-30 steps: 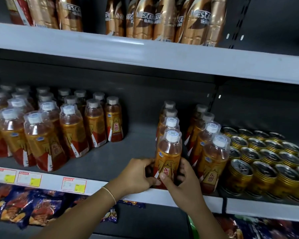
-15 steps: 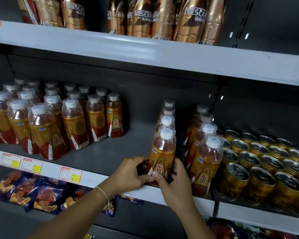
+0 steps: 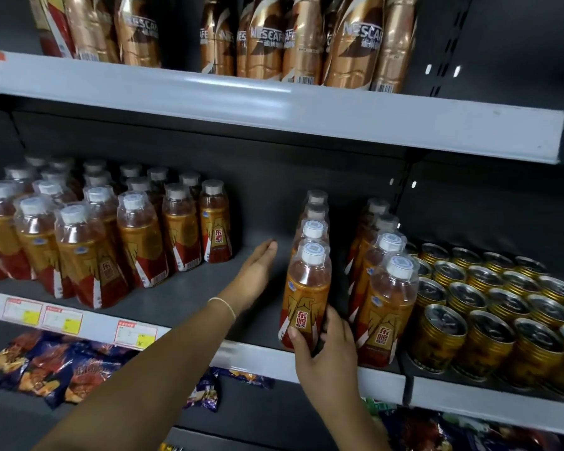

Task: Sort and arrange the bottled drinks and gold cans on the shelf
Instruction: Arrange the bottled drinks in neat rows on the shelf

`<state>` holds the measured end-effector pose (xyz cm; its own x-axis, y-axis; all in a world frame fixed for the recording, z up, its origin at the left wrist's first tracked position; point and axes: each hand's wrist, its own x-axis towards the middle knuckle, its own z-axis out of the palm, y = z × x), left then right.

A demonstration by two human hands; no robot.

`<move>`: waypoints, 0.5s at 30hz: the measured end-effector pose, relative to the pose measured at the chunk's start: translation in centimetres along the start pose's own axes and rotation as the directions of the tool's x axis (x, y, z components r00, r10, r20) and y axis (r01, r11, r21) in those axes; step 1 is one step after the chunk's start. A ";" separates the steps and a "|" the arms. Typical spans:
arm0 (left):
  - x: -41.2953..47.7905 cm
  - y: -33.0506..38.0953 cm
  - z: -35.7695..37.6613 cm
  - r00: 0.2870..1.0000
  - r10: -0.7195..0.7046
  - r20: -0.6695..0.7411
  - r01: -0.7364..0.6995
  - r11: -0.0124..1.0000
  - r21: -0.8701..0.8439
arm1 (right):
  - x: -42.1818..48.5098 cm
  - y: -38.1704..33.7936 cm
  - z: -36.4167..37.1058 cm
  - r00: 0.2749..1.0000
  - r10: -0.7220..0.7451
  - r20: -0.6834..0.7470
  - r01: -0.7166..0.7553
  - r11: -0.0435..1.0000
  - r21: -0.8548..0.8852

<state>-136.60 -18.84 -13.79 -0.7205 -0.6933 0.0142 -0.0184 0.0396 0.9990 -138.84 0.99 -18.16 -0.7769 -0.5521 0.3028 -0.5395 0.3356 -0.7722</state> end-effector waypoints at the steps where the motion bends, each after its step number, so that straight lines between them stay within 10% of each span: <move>1: 0.7 0.0 0.6 1.000 -0.010 0.017 0.010 0.999 -0.048 | -0.3 0.0 0.1 1.000 0.003 -0.013 -0.003 0.999 -0.040; 15: 5.3 -1.1 4.4 0.951 0.018 0.309 0.139 0.866 -0.480 | -0.6 -1.1 0.7 0.988 0.131 -0.081 -0.153 0.909 -0.387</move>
<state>-143.46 -19.35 -15.01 -0.8996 -0.4363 0.0187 0.2161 -0.4075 0.8873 -137.52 0.42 -17.92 -0.8648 -0.4393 0.2432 -0.4976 0.6850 -0.5321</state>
